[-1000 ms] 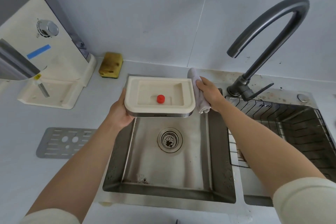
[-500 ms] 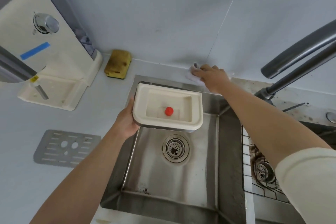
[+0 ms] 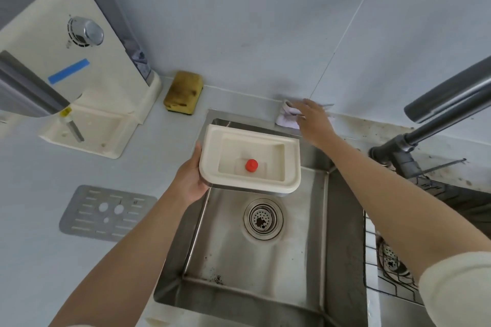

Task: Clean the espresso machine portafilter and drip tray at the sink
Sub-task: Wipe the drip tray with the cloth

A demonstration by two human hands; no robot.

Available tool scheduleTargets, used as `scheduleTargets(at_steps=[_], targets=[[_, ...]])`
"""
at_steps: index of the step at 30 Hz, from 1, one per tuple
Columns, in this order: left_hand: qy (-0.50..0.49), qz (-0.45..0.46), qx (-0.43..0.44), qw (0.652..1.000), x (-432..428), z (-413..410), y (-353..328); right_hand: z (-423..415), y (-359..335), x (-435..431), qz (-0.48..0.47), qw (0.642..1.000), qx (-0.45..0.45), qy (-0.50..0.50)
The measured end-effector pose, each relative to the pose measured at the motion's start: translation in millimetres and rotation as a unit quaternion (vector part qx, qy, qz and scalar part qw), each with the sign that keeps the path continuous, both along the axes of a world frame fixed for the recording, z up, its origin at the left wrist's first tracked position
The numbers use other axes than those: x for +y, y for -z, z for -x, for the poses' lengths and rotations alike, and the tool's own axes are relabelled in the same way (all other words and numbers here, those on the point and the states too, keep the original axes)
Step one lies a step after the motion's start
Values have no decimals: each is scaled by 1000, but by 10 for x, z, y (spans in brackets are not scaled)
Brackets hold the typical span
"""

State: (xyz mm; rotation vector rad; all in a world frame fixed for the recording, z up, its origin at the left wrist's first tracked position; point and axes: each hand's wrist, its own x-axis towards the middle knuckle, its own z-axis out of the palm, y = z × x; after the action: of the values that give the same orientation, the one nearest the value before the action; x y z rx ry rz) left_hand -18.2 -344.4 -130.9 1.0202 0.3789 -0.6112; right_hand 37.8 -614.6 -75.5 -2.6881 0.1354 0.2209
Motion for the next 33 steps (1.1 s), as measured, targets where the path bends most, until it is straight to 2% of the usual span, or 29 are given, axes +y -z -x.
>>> scheduleTargets(at_steps=[2,4,7,10,15,21,27,33], targets=[[-2,-4,-5,1000,24,35,-32,207,-159,113,-108,993,-5,41],[1,-8,-16,1000,59,74,-75,412,-267,198,-180,980,30,76],[-7,-16,-16,1000,125,134,-149,767,-391,315,-320,938,61,118],[3,-3,-26,1000,175,193,-207,1178,-464,407,-369,918,81,119],[27,26,-45,998,152,354,-356,1615,-327,501,-361,917,127,111],[20,15,-47,999,231,669,-462,1958,-220,612,-359,932,50,25],[17,-62,-51,997,401,1111,-620,2298,-175,740,-331,944,8,7],[-10,-178,-53,983,714,1622,-805,2603,-183,1018,-351,936,4,-15]])
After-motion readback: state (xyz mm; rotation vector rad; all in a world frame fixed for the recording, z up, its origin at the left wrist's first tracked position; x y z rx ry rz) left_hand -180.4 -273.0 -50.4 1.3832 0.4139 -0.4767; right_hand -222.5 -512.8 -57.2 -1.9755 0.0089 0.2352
